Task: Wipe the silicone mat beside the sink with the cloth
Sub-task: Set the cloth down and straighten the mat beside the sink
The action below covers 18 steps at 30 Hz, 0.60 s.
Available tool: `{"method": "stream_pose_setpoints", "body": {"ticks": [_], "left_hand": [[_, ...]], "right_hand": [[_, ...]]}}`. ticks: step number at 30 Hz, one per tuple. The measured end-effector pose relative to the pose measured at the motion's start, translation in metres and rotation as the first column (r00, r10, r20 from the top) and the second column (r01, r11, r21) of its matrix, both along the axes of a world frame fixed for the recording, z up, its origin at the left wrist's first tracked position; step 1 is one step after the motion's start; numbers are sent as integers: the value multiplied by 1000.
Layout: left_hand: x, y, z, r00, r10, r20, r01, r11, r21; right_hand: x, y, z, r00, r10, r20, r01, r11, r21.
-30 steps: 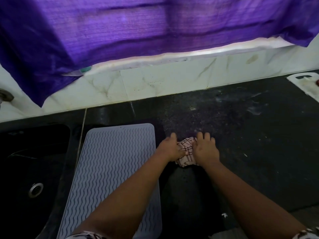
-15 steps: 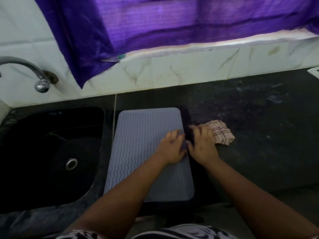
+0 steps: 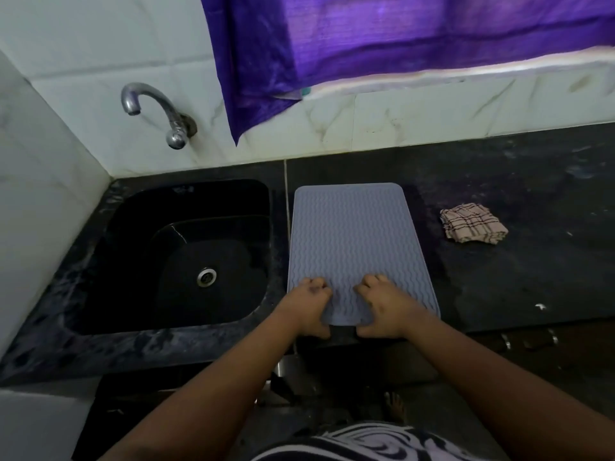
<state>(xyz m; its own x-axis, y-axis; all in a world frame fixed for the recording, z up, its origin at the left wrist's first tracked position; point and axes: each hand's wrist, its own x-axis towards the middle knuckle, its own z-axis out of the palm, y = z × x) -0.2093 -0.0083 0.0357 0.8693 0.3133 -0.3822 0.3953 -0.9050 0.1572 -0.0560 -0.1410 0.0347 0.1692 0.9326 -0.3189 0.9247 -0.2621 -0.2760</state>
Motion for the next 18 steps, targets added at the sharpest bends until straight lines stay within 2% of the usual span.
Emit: {"method": "stream_pose_setpoints", "body": {"ticks": [5,8,11,14,18], "left_hand": [[0,-19,2,998,10,67,-21,987,162],[3,-20,5,998,19,65,-35,964,263],[12,-25,24,997,79,-5,-71,912,404],[32,-18,52,976,22,-215,51,943,329],[75,27,128,946,44,-322,-3,992,126]], "right_hand": [[-19,0,-7,977,-4,212,3,1000,4],[-10,-3,-2,946,-98,308,106,994,-11],[18,-2,20,956,-195,219,221,970,-104],[48,7,64,974,-191,124,215,951,-223],[92,49,137,984,9,180,62,921,-384]]}}
